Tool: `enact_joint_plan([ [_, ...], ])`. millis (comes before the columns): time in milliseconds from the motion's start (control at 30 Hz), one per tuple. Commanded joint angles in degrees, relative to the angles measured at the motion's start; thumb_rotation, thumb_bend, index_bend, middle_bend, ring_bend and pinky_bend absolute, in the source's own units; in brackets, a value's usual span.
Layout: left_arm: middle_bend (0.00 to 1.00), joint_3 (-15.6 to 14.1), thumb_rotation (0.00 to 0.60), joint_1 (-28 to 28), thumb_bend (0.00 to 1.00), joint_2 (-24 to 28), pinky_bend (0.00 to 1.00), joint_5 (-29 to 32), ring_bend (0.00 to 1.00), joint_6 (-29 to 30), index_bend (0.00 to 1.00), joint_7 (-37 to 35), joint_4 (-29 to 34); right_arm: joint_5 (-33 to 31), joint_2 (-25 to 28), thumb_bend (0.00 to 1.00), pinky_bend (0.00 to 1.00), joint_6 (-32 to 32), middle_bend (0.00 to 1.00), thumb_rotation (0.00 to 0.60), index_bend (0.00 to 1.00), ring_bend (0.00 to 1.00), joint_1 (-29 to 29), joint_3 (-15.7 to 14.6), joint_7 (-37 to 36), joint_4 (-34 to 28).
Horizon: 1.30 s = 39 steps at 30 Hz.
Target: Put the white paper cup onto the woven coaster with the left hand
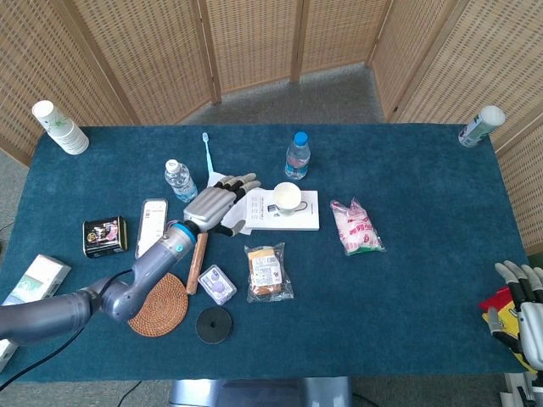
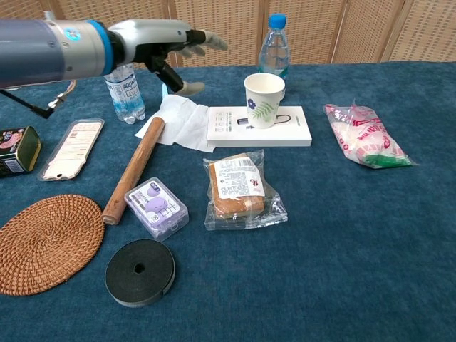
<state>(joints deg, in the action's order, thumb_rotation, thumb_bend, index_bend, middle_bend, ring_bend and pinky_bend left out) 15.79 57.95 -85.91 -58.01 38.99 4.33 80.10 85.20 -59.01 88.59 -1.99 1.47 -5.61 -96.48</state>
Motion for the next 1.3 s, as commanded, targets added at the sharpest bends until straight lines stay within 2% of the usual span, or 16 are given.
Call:
enact_joint_plan([
  [33,0.0,0.1,0.56,2.7,0.5,-2.3,0.0,2.7,0.0,-0.9,0.0,3.0,-2.9,-0.1,0.1,0.55,0.0,0.4,0.0,0.6,0.1,0.02,-0.5,-0.1,-0.6,0.4],
  [367,0.0,1.2,0.558,9.0,0.5,-8.7,0.0,8.5,0.0,-4.6,0.0,5.6,-11.7,-0.8,0.9,0.55,0.0,2.8,0.0,0.6,0.1,0.02,-2.9,-0.1,-4.4,2.0],
  [800,0.0,2.0,0.562,15.1,0.5,-15.7,0.01,10.0,0.0,-8.7,0.0,5.4,-22.6,-2.4,1.2,0.55,0.0,4.7,0.0,0.6,0.11,0.02,-5.4,0.3,-7.7,3.7],
  [1033,0.0,2.8,0.561,16.9,0.5,-19.7,0.18,8.8,0.0,-10.1,0.0,2.9,-28.5,-3.2,0.8,0.55,0.0,4.8,0.0,0.6,0.11,0.02,-6.3,0.5,-8.8,4.3],
  [1100,0.0,3.0,0.571,17.3,0.5,-20.8,0.25,7.9,0.0,-10.4,0.04,1.9,-30.2,-3.5,0.6,0.55,0.0,4.5,0.0,0.6,0.11,0.02,-6.4,0.6,-9.0,4.4],
  [1300,0.0,3.4,0.593,17.4,0.5,-22.3,0.37,5.0,0.0,-11.0,0.13,-1.2,-33.1,-4.0,0.1,0.55,0.0,4.1,0.0,0.6,0.11,0.02,-6.6,0.9,-9.6,4.9],
])
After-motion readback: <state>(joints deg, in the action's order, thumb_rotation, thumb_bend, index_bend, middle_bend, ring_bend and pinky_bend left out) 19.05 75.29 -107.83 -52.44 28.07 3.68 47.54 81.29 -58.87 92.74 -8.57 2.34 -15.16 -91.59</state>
